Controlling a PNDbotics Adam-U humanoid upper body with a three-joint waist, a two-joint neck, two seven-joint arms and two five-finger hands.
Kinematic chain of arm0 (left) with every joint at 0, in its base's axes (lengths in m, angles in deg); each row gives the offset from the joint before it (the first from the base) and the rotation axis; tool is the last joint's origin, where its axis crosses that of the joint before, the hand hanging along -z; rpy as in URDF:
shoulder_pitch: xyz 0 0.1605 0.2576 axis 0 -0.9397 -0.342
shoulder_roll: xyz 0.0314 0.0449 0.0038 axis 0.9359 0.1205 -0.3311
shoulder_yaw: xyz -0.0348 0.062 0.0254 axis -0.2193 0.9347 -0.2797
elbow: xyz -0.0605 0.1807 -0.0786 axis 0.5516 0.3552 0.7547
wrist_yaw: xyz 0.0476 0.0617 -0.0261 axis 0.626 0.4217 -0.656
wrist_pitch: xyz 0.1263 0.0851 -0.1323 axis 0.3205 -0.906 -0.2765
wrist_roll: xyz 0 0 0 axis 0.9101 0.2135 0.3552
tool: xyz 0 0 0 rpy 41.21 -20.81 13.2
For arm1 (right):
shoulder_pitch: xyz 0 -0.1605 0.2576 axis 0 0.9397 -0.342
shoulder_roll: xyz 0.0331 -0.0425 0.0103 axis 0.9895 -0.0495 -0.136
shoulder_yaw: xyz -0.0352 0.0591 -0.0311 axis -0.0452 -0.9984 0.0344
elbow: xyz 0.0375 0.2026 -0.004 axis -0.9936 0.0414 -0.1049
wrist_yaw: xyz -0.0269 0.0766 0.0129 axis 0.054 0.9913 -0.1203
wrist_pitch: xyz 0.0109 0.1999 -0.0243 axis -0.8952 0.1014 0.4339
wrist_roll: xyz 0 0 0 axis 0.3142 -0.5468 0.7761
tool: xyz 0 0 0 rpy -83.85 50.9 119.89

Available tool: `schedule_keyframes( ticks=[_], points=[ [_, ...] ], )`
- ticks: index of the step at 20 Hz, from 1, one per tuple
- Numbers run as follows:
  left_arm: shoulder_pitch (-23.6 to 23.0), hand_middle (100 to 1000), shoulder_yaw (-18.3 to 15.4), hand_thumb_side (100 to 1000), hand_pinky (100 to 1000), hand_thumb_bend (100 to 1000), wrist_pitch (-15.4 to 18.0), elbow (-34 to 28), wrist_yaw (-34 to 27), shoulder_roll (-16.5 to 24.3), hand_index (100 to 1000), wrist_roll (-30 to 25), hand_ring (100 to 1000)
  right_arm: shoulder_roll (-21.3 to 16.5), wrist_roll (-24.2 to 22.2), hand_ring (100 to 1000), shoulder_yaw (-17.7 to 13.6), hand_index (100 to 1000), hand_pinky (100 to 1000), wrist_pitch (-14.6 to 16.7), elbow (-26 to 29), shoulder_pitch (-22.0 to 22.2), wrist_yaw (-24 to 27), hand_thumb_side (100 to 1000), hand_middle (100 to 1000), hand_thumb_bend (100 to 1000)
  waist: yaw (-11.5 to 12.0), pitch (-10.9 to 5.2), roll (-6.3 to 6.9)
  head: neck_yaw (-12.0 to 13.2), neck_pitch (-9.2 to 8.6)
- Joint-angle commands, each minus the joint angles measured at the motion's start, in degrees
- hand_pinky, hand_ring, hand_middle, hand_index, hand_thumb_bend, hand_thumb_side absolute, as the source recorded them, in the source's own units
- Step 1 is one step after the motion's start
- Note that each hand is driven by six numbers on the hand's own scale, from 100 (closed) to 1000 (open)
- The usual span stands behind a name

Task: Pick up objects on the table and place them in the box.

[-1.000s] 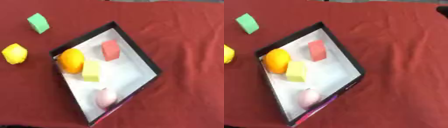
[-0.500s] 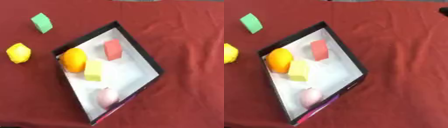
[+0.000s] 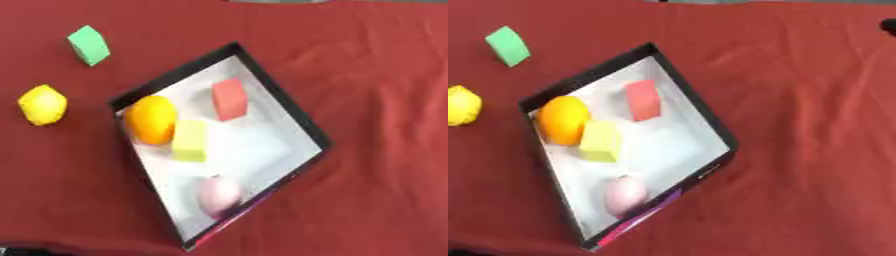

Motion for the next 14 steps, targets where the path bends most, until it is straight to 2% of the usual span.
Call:
schedule_keyframes(
  ticks=[1, 14],
  points=[
    [2.31, 754, 0.59, 100, 853, 649, -0.62, 0.73, -0.87, 0.20, 844, 0.66, 830, -1.90, 0.06, 731, -0.36, 822, 910, -0.34, 1.00, -0.26, -0.54, 572, 774, 100, -0.04, -1.57, 0.26, 0.54, -0.70],
    [8.58, 763, 4.56, 100, 847, 642, -2.43, 2.35, -2.50, -4.71, 856, -0.09, 832, -1.72, -0.26, 730, -0.09, 821, 910, -0.88, 1.00, -0.09, -1.21, 572, 772, 100, 0.14, -1.73, 0.38, 0.53, -0.98]
  ],
)
